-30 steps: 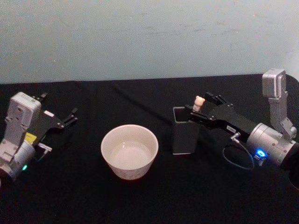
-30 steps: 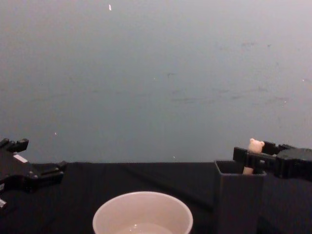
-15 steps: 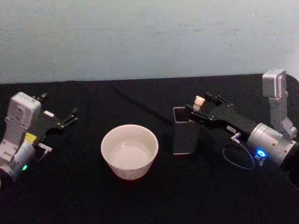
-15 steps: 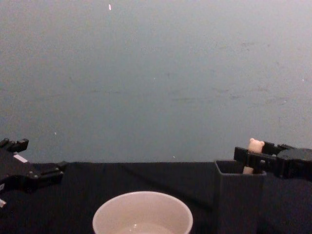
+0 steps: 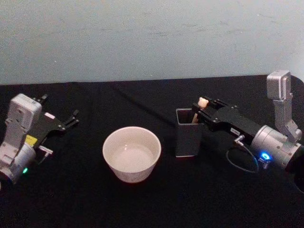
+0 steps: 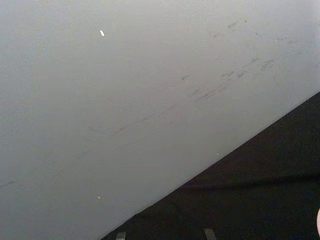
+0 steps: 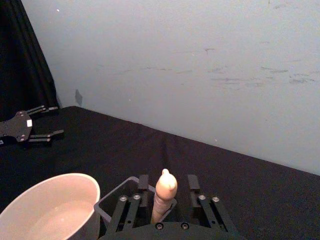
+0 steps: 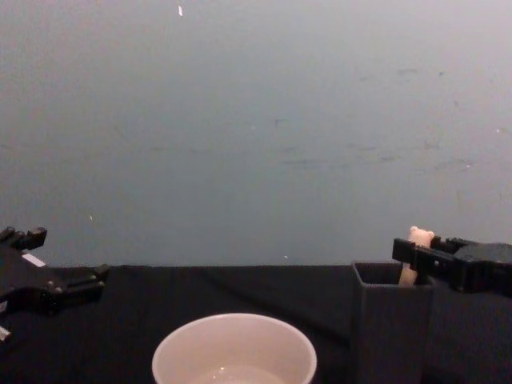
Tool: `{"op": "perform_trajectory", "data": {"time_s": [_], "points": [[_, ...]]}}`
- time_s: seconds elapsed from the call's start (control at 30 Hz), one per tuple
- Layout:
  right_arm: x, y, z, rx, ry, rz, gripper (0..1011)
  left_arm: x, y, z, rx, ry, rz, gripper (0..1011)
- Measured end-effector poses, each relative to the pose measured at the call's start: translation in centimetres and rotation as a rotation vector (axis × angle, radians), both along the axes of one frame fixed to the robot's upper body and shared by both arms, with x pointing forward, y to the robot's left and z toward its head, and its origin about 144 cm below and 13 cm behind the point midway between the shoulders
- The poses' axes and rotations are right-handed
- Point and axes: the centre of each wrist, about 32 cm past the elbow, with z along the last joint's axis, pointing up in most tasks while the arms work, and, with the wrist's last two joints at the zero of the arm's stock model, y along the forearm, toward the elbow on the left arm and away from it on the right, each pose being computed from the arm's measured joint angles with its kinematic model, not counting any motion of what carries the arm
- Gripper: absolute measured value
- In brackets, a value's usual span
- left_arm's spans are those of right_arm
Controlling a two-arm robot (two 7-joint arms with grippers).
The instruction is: Pick up the stirring spoon with one hand, stir inside the cup, then place it back in its original position.
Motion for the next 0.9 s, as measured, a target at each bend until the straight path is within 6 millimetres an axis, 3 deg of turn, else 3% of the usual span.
{"op": "perform_trajectory", "data": {"time_s": [0.23,0.33,0.9], "points": [[0.0,0.0,0.01,0.0,0.0,0.0,257,0.0,0.0,0.0,0.0,0.0,0.0,1001],[0.0,0.01,0.01,0.0,0.0,0.0,216,0.0,0.0,0.0,0.0,0.0,0.0,1001],[-0.05,-0.06,-0.02,-0.002,-0.006,0.016,216,0.0,0.0,0.0,0.0,0.0,0.0,1001]]}}
